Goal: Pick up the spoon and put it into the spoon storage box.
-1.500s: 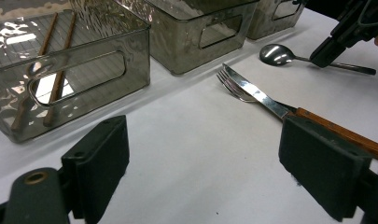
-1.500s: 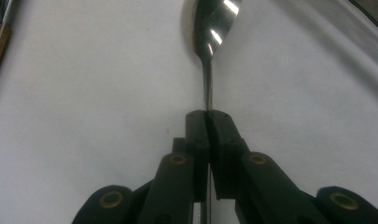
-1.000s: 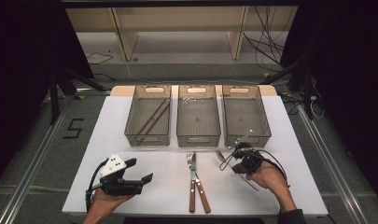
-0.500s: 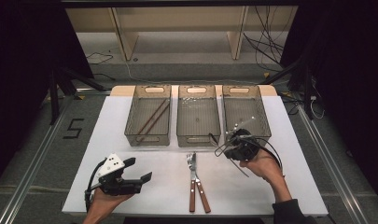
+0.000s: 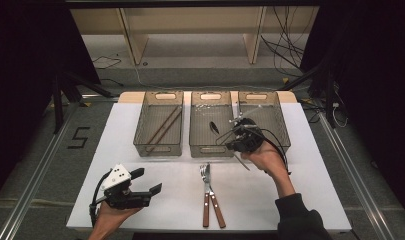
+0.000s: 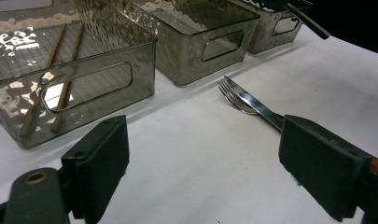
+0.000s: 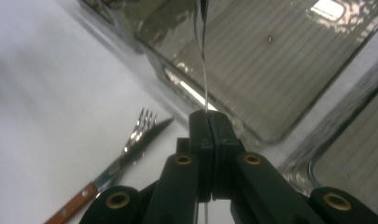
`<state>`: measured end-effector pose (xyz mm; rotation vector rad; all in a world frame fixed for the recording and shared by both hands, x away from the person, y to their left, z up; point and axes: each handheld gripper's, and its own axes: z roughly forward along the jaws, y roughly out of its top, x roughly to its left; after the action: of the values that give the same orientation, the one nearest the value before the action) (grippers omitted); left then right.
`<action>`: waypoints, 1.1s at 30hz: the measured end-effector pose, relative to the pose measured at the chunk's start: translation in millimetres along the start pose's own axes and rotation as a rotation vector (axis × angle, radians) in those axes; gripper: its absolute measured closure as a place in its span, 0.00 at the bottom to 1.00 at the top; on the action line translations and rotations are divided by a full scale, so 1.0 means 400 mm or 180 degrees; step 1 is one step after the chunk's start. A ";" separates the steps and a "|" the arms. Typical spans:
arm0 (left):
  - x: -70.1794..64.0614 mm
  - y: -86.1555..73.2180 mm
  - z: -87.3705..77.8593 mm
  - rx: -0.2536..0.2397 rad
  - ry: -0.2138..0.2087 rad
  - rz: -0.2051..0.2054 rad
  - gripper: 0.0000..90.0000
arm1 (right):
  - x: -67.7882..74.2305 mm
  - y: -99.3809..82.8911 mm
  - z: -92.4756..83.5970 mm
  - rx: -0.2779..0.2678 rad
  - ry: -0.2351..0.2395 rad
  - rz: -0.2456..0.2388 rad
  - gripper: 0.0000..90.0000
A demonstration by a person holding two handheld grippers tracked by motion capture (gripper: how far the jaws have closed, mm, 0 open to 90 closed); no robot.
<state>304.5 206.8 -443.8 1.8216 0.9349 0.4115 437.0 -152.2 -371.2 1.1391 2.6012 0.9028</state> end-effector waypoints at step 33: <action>0.005 0.001 -0.005 -0.0111 -0.0017 -0.0126 0.18 | -0.059 0.179 0.054 -0.0297 -0.0146 0.0403 1.00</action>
<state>304.6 209.4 -443.0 1.7691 0.9532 0.3958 505.5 -121.4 -348.8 1.2951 2.4464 0.9995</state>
